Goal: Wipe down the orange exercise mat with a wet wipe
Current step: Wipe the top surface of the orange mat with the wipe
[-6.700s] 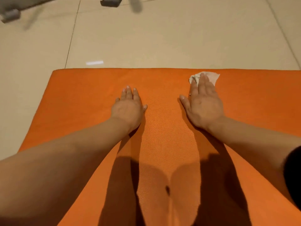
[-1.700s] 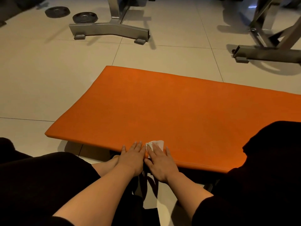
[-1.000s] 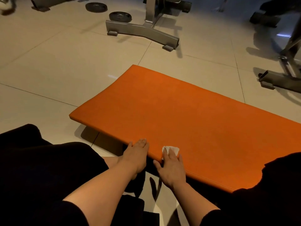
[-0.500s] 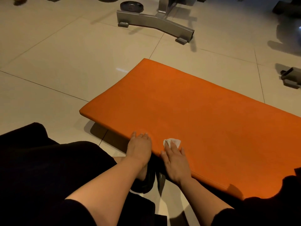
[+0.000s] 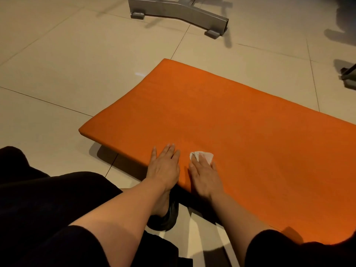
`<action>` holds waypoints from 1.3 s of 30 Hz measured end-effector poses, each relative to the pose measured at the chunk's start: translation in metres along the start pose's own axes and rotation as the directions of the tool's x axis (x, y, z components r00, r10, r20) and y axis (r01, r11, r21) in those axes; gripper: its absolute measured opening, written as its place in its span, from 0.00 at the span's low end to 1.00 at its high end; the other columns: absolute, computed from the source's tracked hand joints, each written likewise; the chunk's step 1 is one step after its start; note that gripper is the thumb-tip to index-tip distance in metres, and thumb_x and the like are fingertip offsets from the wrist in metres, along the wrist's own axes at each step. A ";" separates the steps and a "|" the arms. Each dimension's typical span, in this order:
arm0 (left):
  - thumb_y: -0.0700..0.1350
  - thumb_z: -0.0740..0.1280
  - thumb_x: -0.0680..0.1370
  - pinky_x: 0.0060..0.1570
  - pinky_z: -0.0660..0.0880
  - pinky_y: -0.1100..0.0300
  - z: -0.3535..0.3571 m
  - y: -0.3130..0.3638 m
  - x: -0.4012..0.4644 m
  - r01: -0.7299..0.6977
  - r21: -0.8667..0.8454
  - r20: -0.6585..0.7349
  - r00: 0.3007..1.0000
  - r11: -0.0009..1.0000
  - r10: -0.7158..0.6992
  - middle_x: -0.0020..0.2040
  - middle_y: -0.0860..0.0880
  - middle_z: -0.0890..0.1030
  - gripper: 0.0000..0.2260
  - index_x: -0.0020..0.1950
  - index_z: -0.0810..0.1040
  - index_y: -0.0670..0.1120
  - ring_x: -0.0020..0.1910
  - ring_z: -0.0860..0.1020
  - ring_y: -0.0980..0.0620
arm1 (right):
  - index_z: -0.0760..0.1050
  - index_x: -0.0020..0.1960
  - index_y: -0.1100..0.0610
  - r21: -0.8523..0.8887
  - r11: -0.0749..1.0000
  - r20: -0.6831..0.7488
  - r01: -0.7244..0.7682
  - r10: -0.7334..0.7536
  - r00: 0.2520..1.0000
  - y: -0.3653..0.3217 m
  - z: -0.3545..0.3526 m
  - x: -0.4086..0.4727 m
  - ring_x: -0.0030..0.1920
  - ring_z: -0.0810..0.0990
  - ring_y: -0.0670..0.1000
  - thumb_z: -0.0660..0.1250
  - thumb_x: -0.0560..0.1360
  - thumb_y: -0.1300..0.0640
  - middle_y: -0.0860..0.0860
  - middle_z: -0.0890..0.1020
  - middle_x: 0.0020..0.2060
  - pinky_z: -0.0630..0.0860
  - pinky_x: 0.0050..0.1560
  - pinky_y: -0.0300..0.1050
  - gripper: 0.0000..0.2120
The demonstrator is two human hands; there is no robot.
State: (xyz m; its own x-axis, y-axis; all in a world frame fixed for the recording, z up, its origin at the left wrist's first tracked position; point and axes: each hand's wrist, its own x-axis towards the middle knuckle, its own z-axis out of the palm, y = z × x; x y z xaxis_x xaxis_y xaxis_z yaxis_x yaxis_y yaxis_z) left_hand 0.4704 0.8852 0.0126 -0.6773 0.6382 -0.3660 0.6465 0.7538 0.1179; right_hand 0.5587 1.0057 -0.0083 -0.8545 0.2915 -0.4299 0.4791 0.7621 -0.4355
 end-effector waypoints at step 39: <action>0.52 0.55 0.81 0.73 0.47 0.38 -0.022 0.022 0.084 -0.042 0.272 0.046 0.998 0.961 0.031 0.72 0.44 0.62 0.21 0.74 0.64 0.47 0.73 0.58 0.45 | 0.48 0.80 0.51 0.008 0.999 0.074 0.034 -0.034 0.997 0.029 -0.022 0.074 0.78 0.43 0.46 0.42 0.84 0.46 0.50 0.48 0.79 0.35 0.76 0.51 0.25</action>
State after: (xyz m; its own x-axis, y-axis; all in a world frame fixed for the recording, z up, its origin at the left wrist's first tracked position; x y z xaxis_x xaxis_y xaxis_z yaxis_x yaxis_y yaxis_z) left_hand 0.4203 0.9591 0.0046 -0.6403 0.6530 -0.4046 0.7455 0.6552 -0.1223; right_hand 0.5051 1.0620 -0.0352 -0.8531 0.2214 -0.4724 0.4516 0.7669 -0.4561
